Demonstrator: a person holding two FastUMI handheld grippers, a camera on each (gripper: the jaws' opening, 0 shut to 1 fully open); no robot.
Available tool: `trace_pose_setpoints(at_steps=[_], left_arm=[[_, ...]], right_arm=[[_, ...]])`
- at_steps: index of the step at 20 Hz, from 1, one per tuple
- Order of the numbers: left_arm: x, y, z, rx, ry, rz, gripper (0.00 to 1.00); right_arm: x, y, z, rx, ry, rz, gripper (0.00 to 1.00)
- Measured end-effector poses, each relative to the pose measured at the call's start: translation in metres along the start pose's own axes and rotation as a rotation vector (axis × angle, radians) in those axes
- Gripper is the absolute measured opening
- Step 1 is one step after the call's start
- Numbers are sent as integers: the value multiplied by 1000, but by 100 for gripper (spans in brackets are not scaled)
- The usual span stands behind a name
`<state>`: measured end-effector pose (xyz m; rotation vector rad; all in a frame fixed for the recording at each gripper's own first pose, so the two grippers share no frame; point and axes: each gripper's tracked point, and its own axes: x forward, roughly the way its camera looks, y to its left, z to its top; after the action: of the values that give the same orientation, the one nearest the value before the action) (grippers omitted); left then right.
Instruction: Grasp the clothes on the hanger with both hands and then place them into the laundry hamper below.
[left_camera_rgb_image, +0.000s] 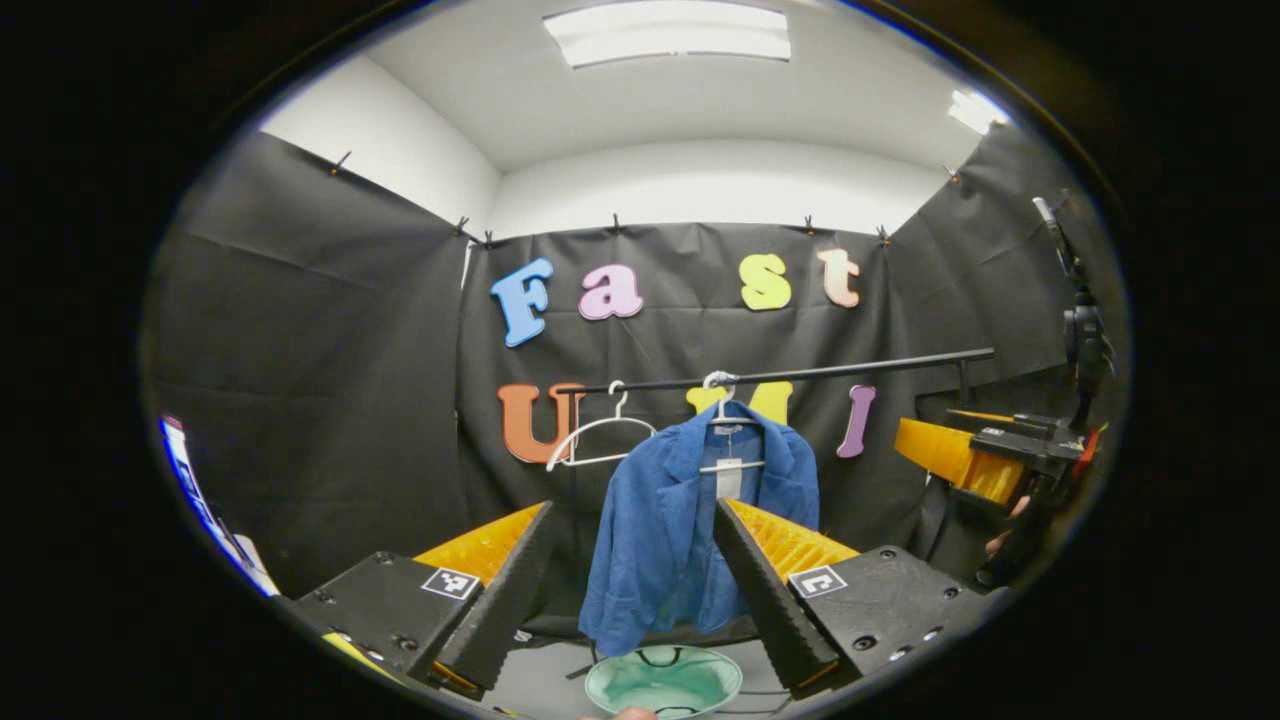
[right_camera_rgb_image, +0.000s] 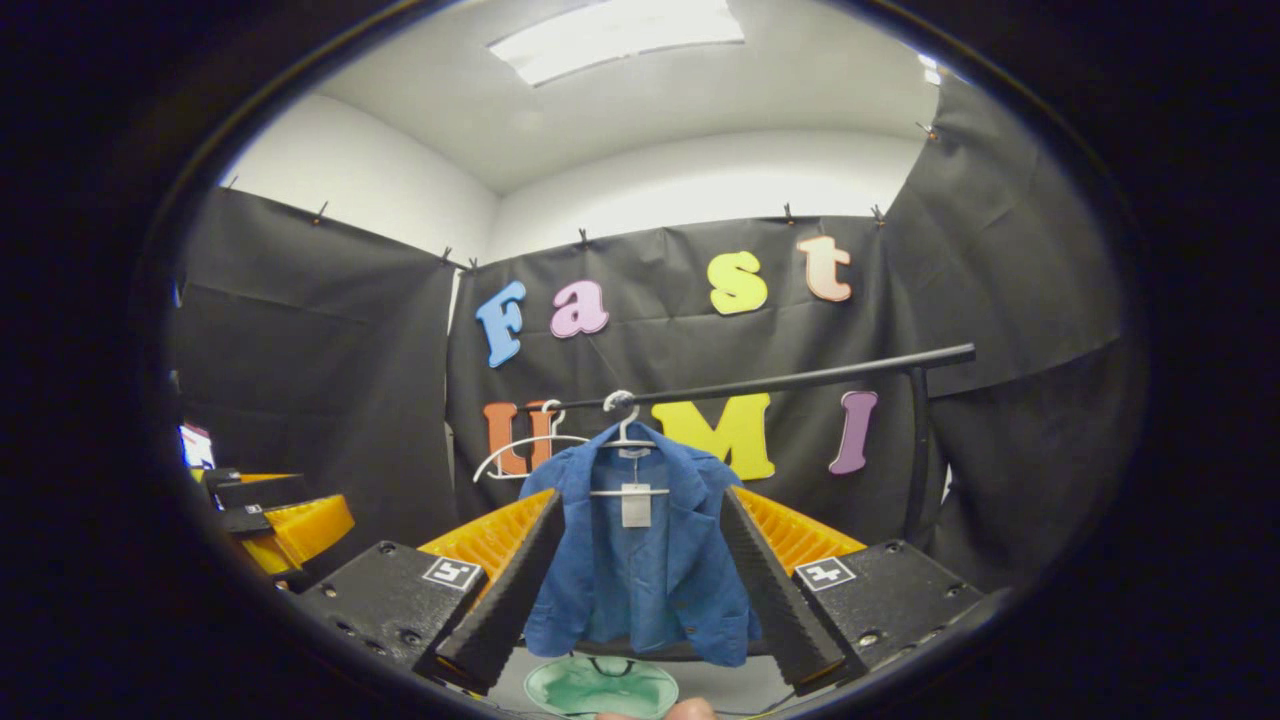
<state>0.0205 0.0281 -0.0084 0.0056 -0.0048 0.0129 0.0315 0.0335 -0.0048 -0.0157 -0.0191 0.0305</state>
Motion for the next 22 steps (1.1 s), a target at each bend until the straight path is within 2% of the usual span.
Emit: trace_pose_setpoints(at_steps=[22], left_arm=[[15, 11, 1, -10, -14, 18, 100]], right_arm=[[39, 23, -6, 1, 0, 82, 99]])
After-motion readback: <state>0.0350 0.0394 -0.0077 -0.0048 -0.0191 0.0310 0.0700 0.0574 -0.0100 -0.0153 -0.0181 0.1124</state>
